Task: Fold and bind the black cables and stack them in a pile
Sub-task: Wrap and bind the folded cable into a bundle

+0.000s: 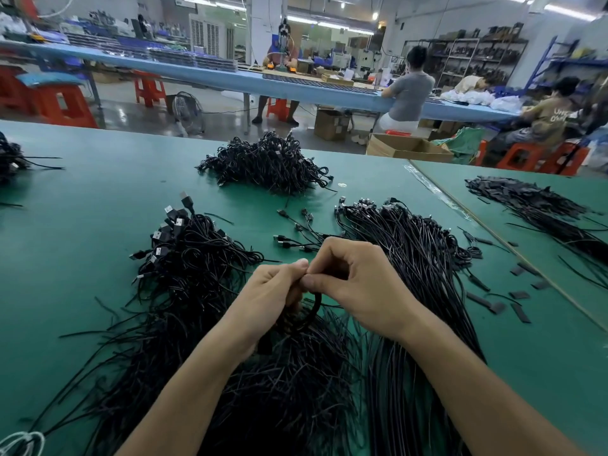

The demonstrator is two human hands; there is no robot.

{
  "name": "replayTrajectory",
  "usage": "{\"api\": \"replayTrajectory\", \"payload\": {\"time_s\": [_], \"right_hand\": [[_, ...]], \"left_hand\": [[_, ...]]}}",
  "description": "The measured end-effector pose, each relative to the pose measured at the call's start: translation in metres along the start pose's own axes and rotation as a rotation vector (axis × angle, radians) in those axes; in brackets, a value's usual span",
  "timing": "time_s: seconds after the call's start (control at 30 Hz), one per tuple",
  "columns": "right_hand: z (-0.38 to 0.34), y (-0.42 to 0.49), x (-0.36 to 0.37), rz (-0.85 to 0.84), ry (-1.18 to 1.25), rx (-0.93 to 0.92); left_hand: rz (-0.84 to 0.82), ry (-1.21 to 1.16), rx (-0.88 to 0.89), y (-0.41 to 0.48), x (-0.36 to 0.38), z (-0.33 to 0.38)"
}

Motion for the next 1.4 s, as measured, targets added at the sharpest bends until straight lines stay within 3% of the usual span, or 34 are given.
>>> {"api": "replayTrajectory", "payload": {"time_s": [0.17,0.3,0.37,0.47,0.53,0.6,0.83,0.97,1.1,1.27,1.4], "right_hand": [[-0.005,0.004,0.009,0.101,-0.019,-0.022],[0.003,0.002,0.009,0.095,0.031,0.029],[0.018,-0.002,0.008,0.069,-0.013,0.155],[0.051,-0.016,0.02,-0.222,-0.235,0.414],[0.064,-0.028,0.034,-0.426,-0.408,0.47],[0.071,-0.036,0.043,-0.49,-0.472,0.498],[0.073,-0.036,0.047,-0.465,-0.493,0.495],[0.071,-0.036,0.044,-0.484,-0.516,0.492],[0.066,-0.037,0.042,-0.52,-0.529,0.479],[0.054,-0.034,0.029,-0.479,-0.538,0.449],[0.048,-0.029,0.016,-0.352,-0.513,0.423]], "left_hand": [[-0.205,-0.385,-0.286,-0.004,0.013,-0.01],[-0.092,-0.209,-0.296,-0.002,0.003,-0.017],[-0.01,-0.21,-0.245,0.0,-0.004,-0.017],[0.095,-0.243,-0.159,0.004,-0.01,-0.017],[0.131,-0.245,-0.103,0.005,-0.011,-0.015],[0.167,-0.24,-0.056,0.004,-0.013,-0.013],[0.312,-0.255,0.044,0.002,-0.021,-0.006],[0.366,-0.277,-0.026,0.002,-0.021,-0.008],[0.363,-0.293,-0.078,0.005,-0.02,-0.01],[0.346,-0.236,-0.003,0.002,-0.019,-0.004],[0.321,-0.222,0.053,-0.001,-0.015,0.0]]}}
Point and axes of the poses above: each hand's wrist, its own y-axis towards the middle knuckle, its own x-axis out of the palm, z = x × y, the point moved 4 cm from there along y, towards the middle knuckle, and after that the axes turned 11 degrees about -y, right-handed, at the moved point
